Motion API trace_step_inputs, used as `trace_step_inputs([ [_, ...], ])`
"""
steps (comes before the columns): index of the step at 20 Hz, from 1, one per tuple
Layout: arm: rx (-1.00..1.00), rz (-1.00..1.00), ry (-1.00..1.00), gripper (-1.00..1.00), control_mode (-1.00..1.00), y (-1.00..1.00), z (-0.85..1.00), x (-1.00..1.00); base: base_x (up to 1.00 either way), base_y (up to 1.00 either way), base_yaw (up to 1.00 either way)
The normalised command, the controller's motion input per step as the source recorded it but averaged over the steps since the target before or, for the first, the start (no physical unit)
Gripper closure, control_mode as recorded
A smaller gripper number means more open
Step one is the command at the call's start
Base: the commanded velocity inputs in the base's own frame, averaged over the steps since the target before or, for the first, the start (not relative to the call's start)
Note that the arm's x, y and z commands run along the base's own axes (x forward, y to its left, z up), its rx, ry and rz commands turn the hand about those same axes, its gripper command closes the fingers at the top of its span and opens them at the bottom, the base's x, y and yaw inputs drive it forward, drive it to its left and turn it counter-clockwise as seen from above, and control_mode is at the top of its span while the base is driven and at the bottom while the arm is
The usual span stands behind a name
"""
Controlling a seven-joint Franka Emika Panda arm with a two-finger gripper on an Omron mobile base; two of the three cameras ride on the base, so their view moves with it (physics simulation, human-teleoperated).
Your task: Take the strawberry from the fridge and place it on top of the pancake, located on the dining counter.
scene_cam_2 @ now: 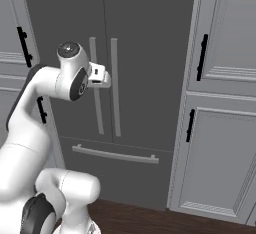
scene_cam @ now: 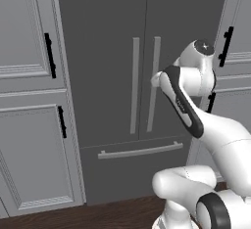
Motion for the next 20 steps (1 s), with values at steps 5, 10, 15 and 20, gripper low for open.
trace_step_inputs([
  [5, -0.01, -0.2, -0.01, -1.0, -1.0, -0.42, 0.02, 0.73, 0.0, 0.0, 0.0],
  [10, 0.0, -0.07, 0.04, -1.0, -1.0, -0.01, 0.0, 0.82, 0.0, 0.0, 0.0],
  [15, 0.0, -0.01, 0.0, -1.0, -1.0, 0.0, -0.1, 0.74, 0.0, 0.0, 0.0],
  [20, 0.0, 0.0, 0.0, -1.0, -1.0, 0.0, -0.21, 0.67, 0.0, 0.0, 0.0],
])
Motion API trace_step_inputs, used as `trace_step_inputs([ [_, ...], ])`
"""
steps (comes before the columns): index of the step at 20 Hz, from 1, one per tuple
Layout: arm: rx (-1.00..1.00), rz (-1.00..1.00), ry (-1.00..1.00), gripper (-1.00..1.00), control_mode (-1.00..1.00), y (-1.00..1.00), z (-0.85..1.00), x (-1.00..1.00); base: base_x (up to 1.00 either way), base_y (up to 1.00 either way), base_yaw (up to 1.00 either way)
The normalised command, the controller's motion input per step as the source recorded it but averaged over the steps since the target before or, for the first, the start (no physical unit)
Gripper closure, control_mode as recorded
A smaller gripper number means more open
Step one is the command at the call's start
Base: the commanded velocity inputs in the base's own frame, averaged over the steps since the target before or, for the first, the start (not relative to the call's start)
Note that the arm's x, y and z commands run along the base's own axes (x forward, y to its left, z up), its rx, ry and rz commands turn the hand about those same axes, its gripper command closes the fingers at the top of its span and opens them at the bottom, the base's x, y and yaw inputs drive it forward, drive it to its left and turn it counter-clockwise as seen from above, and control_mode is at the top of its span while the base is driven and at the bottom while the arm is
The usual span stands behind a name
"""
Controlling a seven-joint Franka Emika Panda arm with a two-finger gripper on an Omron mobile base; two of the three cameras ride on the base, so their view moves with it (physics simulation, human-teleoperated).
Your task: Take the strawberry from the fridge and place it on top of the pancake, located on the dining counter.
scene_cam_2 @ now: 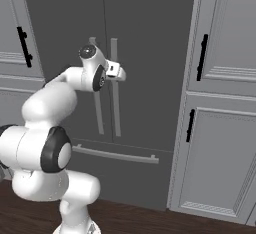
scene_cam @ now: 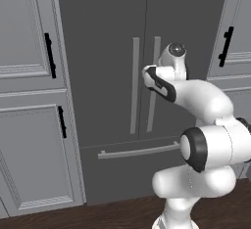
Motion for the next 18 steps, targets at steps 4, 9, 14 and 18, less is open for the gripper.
trace_step_inputs([
  [4, 0.0, 0.0, -0.01, -1.0, -1.0, -0.13, -0.29, 0.64, 0.0, 0.0, 0.0],
  [9, 0.0, 0.0, 0.0, -1.0, -1.0, -0.11, -0.26, 0.63, 0.0, 0.0, 0.0],
  [14, 0.0, 0.0, 0.0, -1.0, -1.0, -0.01, -0.26, 0.6, 0.0, 0.0, 0.0],
  [18, 0.0, 0.0, 0.0, -1.0, -1.0, -0.01, -0.26, 0.54, 0.0, 0.0, 0.0],
])
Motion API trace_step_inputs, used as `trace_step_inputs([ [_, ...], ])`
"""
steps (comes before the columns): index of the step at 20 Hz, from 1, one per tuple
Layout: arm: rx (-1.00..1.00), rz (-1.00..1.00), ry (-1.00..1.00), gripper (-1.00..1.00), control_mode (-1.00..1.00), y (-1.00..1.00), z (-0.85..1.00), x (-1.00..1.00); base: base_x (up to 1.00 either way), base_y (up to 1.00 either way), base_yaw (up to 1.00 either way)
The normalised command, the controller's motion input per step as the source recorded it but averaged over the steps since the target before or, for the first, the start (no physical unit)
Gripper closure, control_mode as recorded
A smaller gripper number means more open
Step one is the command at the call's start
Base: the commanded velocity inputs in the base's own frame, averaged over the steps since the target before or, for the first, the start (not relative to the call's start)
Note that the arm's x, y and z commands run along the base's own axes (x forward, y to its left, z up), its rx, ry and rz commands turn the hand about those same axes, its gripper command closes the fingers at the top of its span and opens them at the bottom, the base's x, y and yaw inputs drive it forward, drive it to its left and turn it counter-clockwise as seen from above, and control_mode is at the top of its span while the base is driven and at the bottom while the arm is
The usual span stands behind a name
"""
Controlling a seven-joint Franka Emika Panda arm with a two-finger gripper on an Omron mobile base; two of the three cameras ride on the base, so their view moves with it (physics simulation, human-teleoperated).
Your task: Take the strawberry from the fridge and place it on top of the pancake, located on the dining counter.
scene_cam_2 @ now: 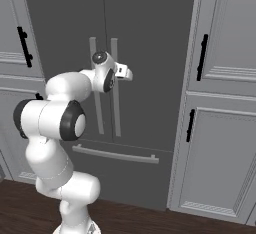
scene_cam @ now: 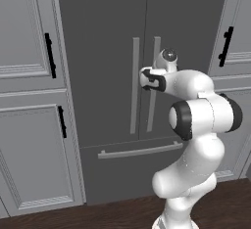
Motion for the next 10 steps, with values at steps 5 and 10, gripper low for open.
trace_step_inputs([
  [5, 0.0, 0.02, -0.02, -1.0, -1.0, -0.03, -0.34, 0.52, 0.0, 0.0, 0.0],
  [10, 0.0, 0.01, 0.0, 1.0, -1.0, -0.01, -0.39, 0.68, 0.0, 0.0, 0.0],
])
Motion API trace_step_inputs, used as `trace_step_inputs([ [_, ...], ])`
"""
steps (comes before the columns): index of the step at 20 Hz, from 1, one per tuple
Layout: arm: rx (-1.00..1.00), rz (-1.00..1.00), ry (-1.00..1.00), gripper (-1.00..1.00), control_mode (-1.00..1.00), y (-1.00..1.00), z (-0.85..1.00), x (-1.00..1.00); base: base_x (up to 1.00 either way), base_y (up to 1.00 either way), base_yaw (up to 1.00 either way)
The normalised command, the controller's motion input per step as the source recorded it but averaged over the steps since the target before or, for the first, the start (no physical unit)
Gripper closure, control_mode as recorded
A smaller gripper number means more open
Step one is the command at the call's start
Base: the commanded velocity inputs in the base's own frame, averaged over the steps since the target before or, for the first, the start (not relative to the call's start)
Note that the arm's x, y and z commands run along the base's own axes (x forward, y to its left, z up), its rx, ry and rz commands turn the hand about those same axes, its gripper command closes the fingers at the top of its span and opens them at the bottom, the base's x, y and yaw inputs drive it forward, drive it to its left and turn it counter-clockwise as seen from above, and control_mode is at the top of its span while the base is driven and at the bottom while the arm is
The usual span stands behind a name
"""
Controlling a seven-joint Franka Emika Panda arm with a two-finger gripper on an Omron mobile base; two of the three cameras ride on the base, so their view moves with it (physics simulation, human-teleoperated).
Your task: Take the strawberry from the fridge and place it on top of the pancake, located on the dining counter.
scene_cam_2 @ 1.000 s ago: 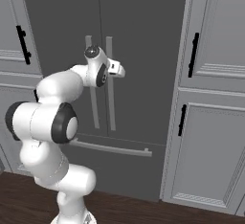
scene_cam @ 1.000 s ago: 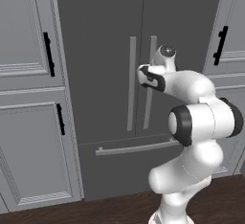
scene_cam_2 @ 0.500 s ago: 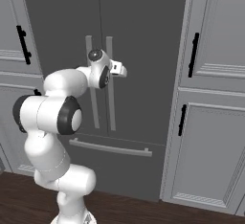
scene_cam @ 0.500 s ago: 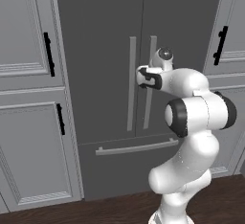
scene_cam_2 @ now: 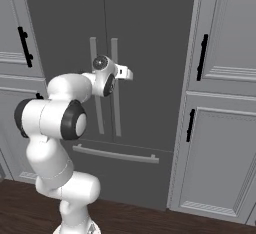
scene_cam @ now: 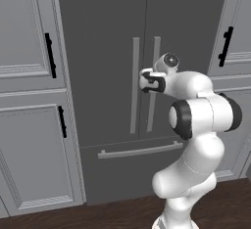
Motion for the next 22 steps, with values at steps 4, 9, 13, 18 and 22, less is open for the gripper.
trace_step_inputs([
  [4, 0.0, 0.02, 0.0, 1.0, -1.0, 0.0, -0.54, 0.77, 0.0, 0.0, 0.0],
  [9, 0.0, 0.04, 0.03, 1.0, -1.0, -0.07, -0.38, 0.33, 0.0, 0.0, 0.0],
  [13, 0.0, 0.0, 0.05, 1.0, -1.0, -0.58, -0.06, -0.35, 0.0, 0.0, 0.0],
  [18, 0.04, -0.02, 0.02, 1.0, -1.0, -0.94, 0.0, -0.78, 0.0, 0.0, 0.0],
  [22, 0.01, -0.06, 0.03, 1.0, -1.0, -0.89, 0.0, -0.38, 0.0, 0.0, 0.0],
])
